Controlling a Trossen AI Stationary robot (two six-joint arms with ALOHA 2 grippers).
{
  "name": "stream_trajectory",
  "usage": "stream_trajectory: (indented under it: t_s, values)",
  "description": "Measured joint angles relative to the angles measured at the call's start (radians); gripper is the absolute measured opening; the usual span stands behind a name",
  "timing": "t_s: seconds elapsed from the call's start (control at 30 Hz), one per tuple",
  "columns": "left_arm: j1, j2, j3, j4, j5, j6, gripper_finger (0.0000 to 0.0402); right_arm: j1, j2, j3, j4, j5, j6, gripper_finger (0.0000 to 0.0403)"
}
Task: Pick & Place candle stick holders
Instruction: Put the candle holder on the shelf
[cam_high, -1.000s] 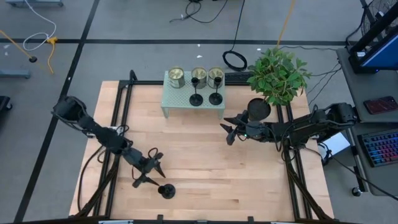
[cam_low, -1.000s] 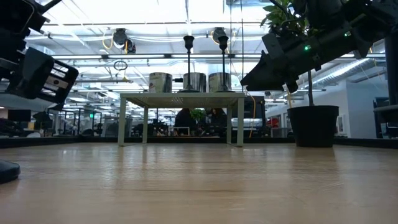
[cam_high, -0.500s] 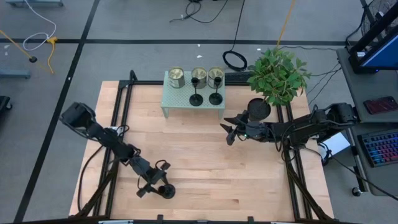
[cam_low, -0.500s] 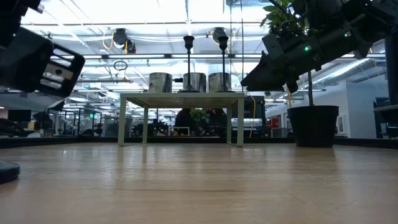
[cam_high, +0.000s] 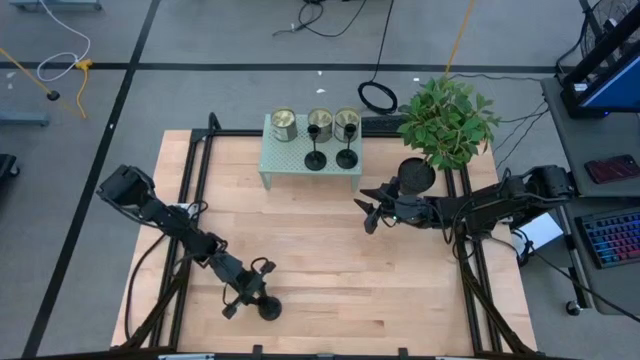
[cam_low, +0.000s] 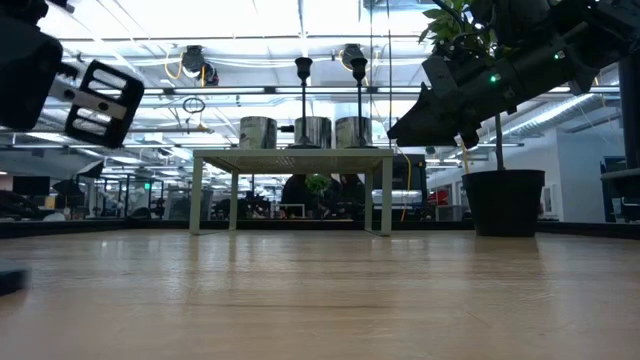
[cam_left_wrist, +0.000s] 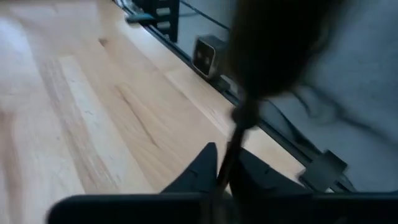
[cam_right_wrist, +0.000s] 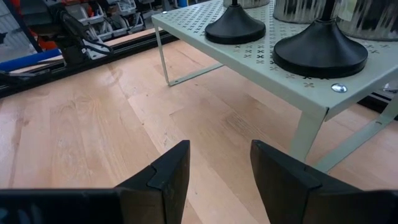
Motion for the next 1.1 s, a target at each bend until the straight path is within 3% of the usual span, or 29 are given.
stream_trajectory:
  t_s: [0.1, 0.3, 0.57, 0.9, 1.1]
  values:
    - [0.007, -0.002, 0.0, 0.007, 0.001, -0.006, 0.0014, 0.0, 0.0, 0.0, 0.0, 0.0, 0.002, 0.0164]
    - [0.042, -0.015, -0.001, 0.058, 0.002, -0.089, 0.0026, 0.0, 0.0, 0.0, 0.0, 0.0, 0.003, 0.0164]
    - [0.116, -0.103, -0.001, 0.051, 0.0, -0.09, 0.0023, 0.0, 0.0, 0.0, 0.0, 0.0, 0.003, 0.0164]
    - [0.301, -0.318, -0.001, -0.099, -0.002, 0.069, 0.0014, 0.0, 0.0, 0.0, 0.001, 0.0, 0.028, 0.0164]
    - [0.456, -0.429, -0.001, -0.168, -0.058, 0.118, 0.0019, 0.0, 0.0, 0.0, 0.008, 0.0, 0.03, 0.0164]
